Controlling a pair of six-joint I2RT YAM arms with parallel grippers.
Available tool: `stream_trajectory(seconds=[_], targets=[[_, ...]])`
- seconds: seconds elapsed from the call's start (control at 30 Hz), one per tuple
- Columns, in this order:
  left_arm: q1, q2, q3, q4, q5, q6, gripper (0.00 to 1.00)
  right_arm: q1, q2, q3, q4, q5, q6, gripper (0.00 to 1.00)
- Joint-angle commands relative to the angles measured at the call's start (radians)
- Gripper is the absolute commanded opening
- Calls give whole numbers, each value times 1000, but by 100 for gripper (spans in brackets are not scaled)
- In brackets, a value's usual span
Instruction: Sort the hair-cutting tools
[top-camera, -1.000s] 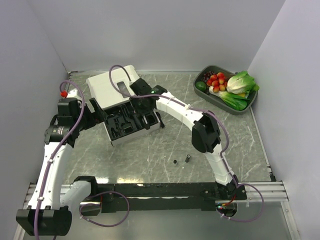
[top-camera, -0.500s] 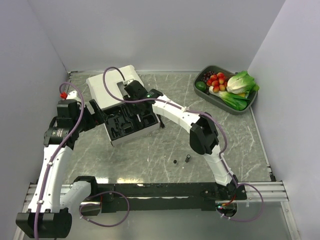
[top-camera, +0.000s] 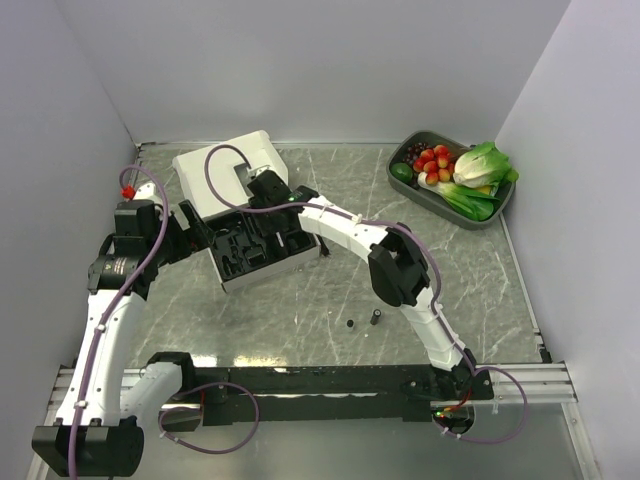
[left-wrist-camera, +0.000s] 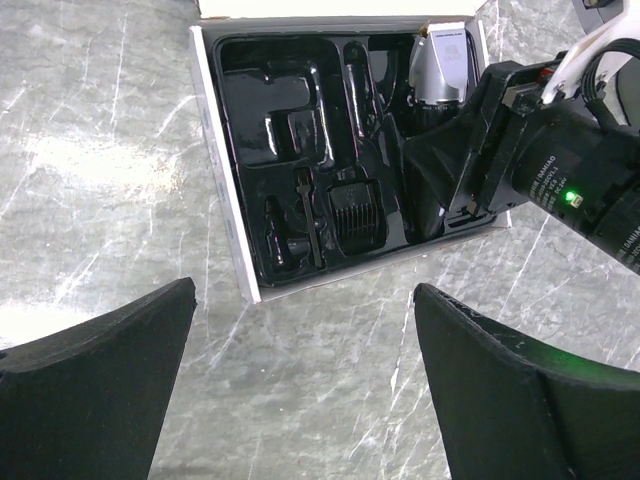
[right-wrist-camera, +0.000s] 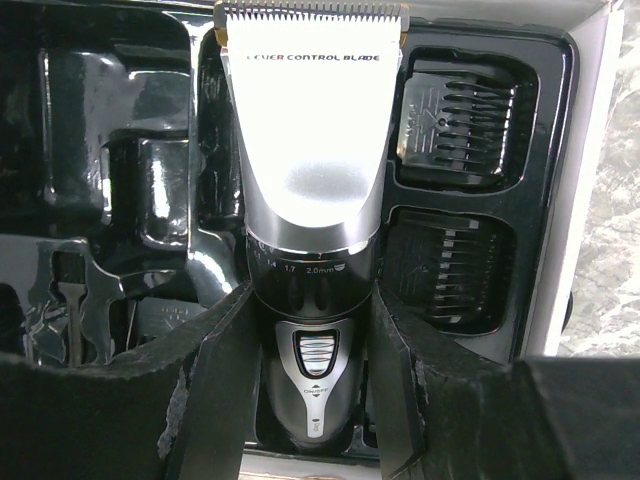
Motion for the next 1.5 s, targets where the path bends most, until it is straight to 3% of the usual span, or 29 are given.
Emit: stream_trajectory(seconds=[0.0,0.23,0.3,0.47,0.67,0.97,1.47], targets=[[-2,3,-5,-5,26,7,97,-2,6,6,77,37,14,25],[-4,15,7,-8,21,10,97,-1,38,-11,77,28,25,33],[-4,15,-1,-5,23,10,97,-2,49,0,62,25,28,42],[-4,7,-14,-1,23,10,97,-1,52,-12,68,25,35,51],[-4,4,-16,1,18,11,97,-1,21,-9,71,31,29,70],[-4,-4,-22,10,9,15,97,-2,-146,-91,85,45,25,73],[-4,27,-36,56,40,16,97,-21,-695,-649,-84,123,104,74]])
